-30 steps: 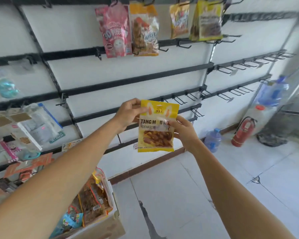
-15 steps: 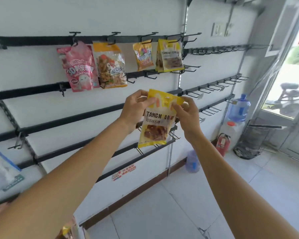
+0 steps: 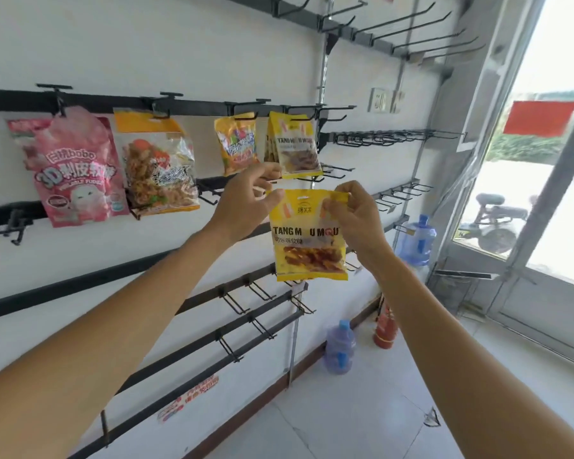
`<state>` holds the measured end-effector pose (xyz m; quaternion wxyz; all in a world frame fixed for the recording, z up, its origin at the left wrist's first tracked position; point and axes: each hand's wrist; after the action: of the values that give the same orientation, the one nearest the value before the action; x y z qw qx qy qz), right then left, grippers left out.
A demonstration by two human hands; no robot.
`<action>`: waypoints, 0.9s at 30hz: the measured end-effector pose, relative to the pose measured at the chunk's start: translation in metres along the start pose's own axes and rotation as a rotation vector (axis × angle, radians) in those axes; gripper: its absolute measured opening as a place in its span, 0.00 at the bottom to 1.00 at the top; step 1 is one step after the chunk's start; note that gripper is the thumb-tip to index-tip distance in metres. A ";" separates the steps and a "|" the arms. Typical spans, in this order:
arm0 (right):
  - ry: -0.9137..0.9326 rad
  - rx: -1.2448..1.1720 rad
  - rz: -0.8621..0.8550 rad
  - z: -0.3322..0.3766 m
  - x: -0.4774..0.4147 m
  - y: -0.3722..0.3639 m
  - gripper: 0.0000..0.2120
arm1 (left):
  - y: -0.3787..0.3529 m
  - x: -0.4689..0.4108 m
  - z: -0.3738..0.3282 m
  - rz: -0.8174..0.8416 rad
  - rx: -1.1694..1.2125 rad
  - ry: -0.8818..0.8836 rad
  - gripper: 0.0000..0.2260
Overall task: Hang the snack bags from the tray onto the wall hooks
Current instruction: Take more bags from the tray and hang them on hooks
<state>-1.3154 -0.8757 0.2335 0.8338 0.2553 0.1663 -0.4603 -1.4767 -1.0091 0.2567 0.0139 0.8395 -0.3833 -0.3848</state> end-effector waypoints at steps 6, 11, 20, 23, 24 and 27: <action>0.004 0.059 0.033 -0.021 -0.038 -0.001 0.08 | -0.017 -0.045 0.015 0.218 -0.175 0.067 0.08; 0.097 0.234 -0.011 -0.047 -0.072 -0.002 0.05 | -0.043 -0.071 0.029 0.245 -0.186 0.070 0.05; 0.490 0.534 -0.005 -0.079 -0.176 0.003 0.07 | -0.072 -0.146 0.068 0.031 -0.466 -0.196 0.05; 0.469 0.439 0.029 -0.086 -0.218 0.002 0.06 | -0.077 -0.174 0.077 -0.091 -0.566 -0.253 0.07; 0.466 0.403 0.027 -0.089 -0.231 0.001 0.05 | -0.079 -0.183 0.078 -0.138 -0.595 -0.285 0.07; 0.444 0.279 -0.034 -0.091 -0.267 0.000 0.02 | -0.083 -0.201 0.083 -0.230 -0.741 -0.404 0.13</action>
<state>-1.4589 -0.6404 0.2959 0.7258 0.4597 0.2845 -0.4254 -1.5612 -0.7968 0.2996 0.1960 0.7229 -0.1181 -0.6520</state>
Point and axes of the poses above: each hand's wrist, its own x-axis away from the middle knuckle, its own y-axis out of the back of the hand, z = x × y, and after that the axes turned 11 degrees about x, right-handed
